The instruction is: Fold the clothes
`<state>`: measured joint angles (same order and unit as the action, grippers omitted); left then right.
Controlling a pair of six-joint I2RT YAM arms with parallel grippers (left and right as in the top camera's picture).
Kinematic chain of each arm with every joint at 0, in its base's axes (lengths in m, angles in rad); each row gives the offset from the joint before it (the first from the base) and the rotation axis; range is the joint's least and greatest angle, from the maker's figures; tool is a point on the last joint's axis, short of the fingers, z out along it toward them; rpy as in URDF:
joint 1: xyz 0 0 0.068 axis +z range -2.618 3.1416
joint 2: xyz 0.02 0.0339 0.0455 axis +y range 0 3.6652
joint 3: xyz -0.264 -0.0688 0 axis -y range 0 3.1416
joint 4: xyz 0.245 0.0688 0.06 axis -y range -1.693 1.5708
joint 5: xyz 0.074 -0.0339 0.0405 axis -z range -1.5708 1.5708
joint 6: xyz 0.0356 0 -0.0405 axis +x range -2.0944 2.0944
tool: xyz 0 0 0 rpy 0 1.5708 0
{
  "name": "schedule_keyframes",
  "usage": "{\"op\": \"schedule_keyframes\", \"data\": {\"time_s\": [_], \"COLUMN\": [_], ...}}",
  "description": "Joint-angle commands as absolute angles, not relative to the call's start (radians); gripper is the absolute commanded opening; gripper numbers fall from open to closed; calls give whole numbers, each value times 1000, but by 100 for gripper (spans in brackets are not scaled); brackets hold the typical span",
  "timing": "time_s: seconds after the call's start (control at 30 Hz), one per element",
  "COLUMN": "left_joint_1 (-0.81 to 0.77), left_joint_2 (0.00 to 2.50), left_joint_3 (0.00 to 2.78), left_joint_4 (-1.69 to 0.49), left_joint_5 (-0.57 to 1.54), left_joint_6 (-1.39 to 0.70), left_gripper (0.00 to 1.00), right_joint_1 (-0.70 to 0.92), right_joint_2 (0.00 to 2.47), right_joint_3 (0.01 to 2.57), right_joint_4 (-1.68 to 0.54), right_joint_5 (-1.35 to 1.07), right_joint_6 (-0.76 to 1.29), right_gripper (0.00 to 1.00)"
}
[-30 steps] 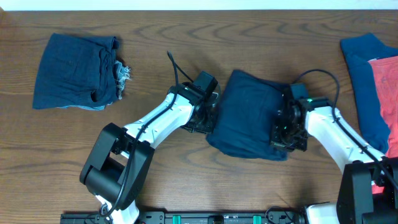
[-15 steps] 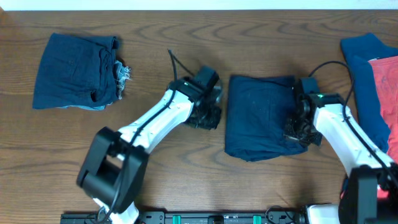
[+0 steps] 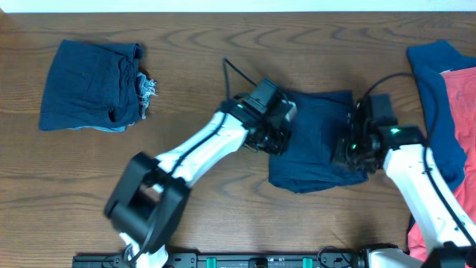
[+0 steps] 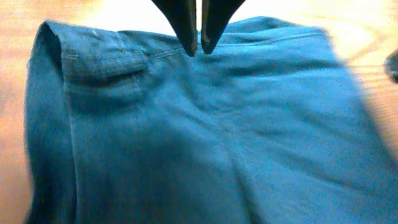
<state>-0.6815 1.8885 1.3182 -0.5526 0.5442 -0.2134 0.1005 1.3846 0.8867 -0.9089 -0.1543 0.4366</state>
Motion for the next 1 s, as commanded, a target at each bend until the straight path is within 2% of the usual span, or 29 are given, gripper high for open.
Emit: {"op": "schedule_keyframes", "data": {"time_s": [0.0, 0.23, 0.4, 0.47, 0.6, 0.73, 0.77, 0.87, 0.97], "left_joint_1": [-709, -701, -664, -646, -607, -564, -558, -564, -599], "left_joint_2": [1963, 2050, 2030, 2004, 1906, 1779, 1752, 1703, 1709], "left_joint_3": [1324, 1324, 1325, 1326, 1327, 1327, 1327, 1327, 1325], "left_joint_4": [-542, -570, -572, -584, -609, -611, -618, -646, -681], "left_joint_5": [556, 452, 451, 460, 459, 460, 460, 465, 467], "left_joint_6": [-234, -290, -289, -289, -285, -282, -282, -290, -306], "left_gripper": [6, 6, 7, 9, 12, 17, 22, 20, 8], "right_joint_1": [102, 7, -48, -48, -48, -44, -43, -35, -25], "right_joint_2": [1411, 1429, 1428, 1422, 1382, 1338, 1330, 1322, 1336], "right_joint_3": [793, 649, 624, 652, 759, 878, 893, 900, 885], "right_joint_4": [-889, -802, -738, -733, -789, -854, -853, -838, -838], "right_joint_5": [-15, 157, 137, 64, -149, -355, -387, -445, -408], "right_joint_6": [561, 651, 604, 494, 262, 178, 178, 192, 219], "right_gripper": [1, 1, 1, 1, 8, 10, 9, 8, 6]}}
